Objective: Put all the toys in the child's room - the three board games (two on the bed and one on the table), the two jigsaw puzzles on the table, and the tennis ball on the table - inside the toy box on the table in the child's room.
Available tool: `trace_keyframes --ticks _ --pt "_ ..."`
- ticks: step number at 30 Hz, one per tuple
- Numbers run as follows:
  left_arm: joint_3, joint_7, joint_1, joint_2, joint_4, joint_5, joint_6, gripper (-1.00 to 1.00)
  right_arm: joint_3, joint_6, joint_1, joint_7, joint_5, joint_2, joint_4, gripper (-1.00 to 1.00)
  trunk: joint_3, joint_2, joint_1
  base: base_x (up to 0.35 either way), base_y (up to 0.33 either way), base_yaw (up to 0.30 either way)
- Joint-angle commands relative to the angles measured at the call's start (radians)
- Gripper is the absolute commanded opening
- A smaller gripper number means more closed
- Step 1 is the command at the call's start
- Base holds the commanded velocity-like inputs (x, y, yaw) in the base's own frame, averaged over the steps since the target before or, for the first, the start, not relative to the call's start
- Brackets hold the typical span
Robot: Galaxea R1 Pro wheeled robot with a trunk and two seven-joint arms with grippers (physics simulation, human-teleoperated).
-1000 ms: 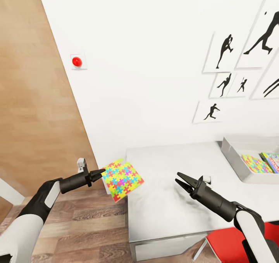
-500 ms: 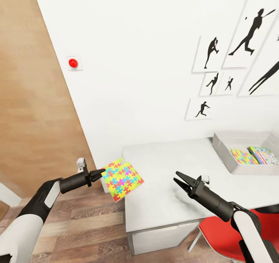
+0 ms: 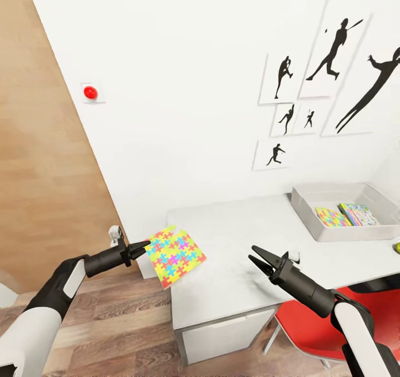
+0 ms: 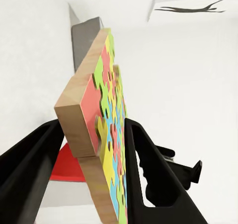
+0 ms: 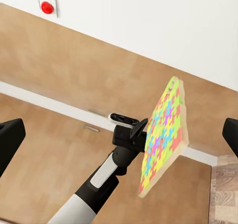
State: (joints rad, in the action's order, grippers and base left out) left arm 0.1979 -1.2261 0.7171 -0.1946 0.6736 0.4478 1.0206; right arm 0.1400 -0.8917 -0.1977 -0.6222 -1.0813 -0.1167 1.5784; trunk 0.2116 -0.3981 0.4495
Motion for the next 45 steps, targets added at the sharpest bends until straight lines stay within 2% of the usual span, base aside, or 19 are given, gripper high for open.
trace_keyframes --ticks 1,6,11,14,19,21,24,28,31,35,45 --pt "0.001 -0.003 0.001 0.0 0.0 0.0 0.006 -1.0 0.001 -0.006 -0.001 -0.002 0.0 0.0 0.0 1.0 0.002 -0.002 0.0 -0.025 0.0 -0.002" --pt "0.001 -0.004 0.001 0.0 0.0 0.0 0.006 -1.0 -0.002 -0.006 -0.001 -0.002 0.0 0.001 0.0 1.0 0.002 -0.002 0.0 -0.009 0.0 -0.001" --pt "0.001 -0.004 0.001 0.0 0.0 -0.001 0.006 -1.0 -0.029 -0.006 -0.002 -0.001 0.001 0.001 0.002 1.0 0.002 -0.002 0.0 -0.001 0.0 0.0" --pt "0.001 -0.004 0.001 0.0 0.0 -0.001 0.006 -1.0 -0.031 -0.01 -0.002 -0.002 0.002 0.0 0.003 1.0 0.002 -0.002 0.0 0.0 0.0 0.0" --pt "0.001 -0.003 0.001 0.0 0.0 -0.001 0.006 -1.0 -0.025 -0.051 -0.006 -0.004 -0.001 -0.017 0.003 1.0 0.002 -0.002 0.0 0.0 0.0 0.0" --pt "0.001 -0.004 0.001 0.0 0.0 -0.001 0.006 -1.0 -0.012 -0.091 -0.01 -0.005 -0.002 -0.021 0.003 1.0 0.002 -0.002 0.0 0.0 0.0 0.0" --pt "0.002 -0.004 0.001 0.0 0.0 -0.001 0.006 -1.0 0.066 -0.144 -0.014 -0.004 -0.005 -0.025 0.003 1.0 0.002 -0.002 0.0 0.0 0.0 0.0" --pt "0.002 -0.004 0.001 0.0 0.0 -0.001 0.006 -1.0 0.146 -0.155 -0.013 -0.004 -0.008 -0.027 0.003 1.0 0.002 -0.002 0.0 0.0 0.0 0.0" --pt "0.002 -0.004 0.001 0.0 0.0 -0.001 0.006 -1.0 0.181 -0.155 -0.009 -0.011 -0.01 -0.026 0.003 1.0 0.002 -0.002 0.0 0.0 0.0 0.0" --pt "0.002 -0.004 0.001 0.0 0.0 -0.001 0.006 -1.0 0.214 -0.155 -0.008 -0.02 -0.011 -0.023 0.003 1.0 0.002 -0.002 0.0 0.0 0.0 0.0" --pt "0.002 -0.004 0.001 0.0 0.0 -0.001 0.005 -1.0 0.225 -0.155 -0.006 -0.024 -0.011 -0.022 0.003 1.0 -0.002 -0.002 0.0 0.0 0.0 -0.065"
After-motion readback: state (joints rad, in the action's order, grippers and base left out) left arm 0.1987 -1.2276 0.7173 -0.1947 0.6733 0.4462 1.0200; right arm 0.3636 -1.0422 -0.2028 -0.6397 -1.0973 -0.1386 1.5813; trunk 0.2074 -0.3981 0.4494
